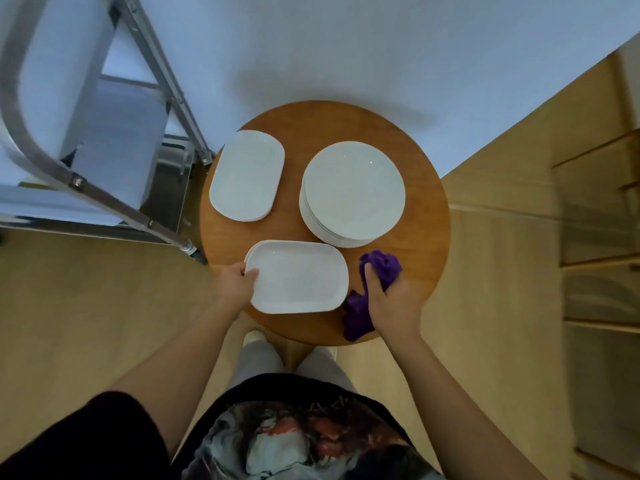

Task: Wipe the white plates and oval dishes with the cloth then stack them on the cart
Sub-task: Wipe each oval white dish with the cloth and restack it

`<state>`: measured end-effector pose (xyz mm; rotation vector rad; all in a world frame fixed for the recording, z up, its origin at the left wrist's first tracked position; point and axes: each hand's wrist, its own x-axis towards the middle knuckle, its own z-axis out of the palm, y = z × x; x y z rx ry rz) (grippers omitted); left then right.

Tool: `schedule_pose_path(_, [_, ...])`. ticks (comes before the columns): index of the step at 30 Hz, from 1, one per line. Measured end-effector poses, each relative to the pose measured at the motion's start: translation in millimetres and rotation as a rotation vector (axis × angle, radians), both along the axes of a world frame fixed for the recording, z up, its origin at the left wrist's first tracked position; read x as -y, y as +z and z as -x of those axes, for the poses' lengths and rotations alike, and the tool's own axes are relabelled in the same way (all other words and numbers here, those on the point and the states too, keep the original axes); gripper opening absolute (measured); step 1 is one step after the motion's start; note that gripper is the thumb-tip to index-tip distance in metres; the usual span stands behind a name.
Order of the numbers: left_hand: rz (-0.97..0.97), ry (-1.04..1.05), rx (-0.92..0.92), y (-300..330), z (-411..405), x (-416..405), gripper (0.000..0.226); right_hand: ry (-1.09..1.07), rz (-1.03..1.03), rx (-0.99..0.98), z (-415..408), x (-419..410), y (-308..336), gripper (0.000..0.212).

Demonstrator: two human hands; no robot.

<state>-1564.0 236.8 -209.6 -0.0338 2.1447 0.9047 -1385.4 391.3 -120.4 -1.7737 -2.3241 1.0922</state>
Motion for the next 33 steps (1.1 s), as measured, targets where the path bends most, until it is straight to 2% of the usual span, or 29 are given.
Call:
schedule_pose_path(5, [0.286, -0.400, -0.317, -19, 9, 2, 0.033, -0.043, 0.054, -0.014, 9, 3, -10, 0.043])
schedule_pose_path(7, [0.367, -0.509, -0.324, -23, 13, 2, 0.039, -0.049, 0.075, -0.021, 14, 4, -12, 0.039])
schedule_pose_path(9, [0.387, -0.535, -0.282, -25, 14, -2, 0.043, -0.051, 0.097, -0.025, 18, 6, -14, 0.035])
schedule_pose_path(14, [0.367, -0.440, -0.250, -25, 17, -11, 0.036, -0.008, 0.135, -0.047, 31, 11, -13, 0.027])
schedule_pose_path(19, [0.225, -0.150, -0.190, -31, 45, -11, 0.025, 0.000, 0.162, -0.150, 60, 12, 2, 0.026])
schedule_pose_path(25, [0.260, 0.055, -0.039, -36, 101, -25, 0.046, -0.027, 0.284, -0.269, 108, 9, 9, 0.020])
schedule_pose_path(33, [0.192, 0.231, 0.116, -47, 133, -48, 0.043, -0.018, 0.343, -0.261, 141, 15, -5, 0.019])
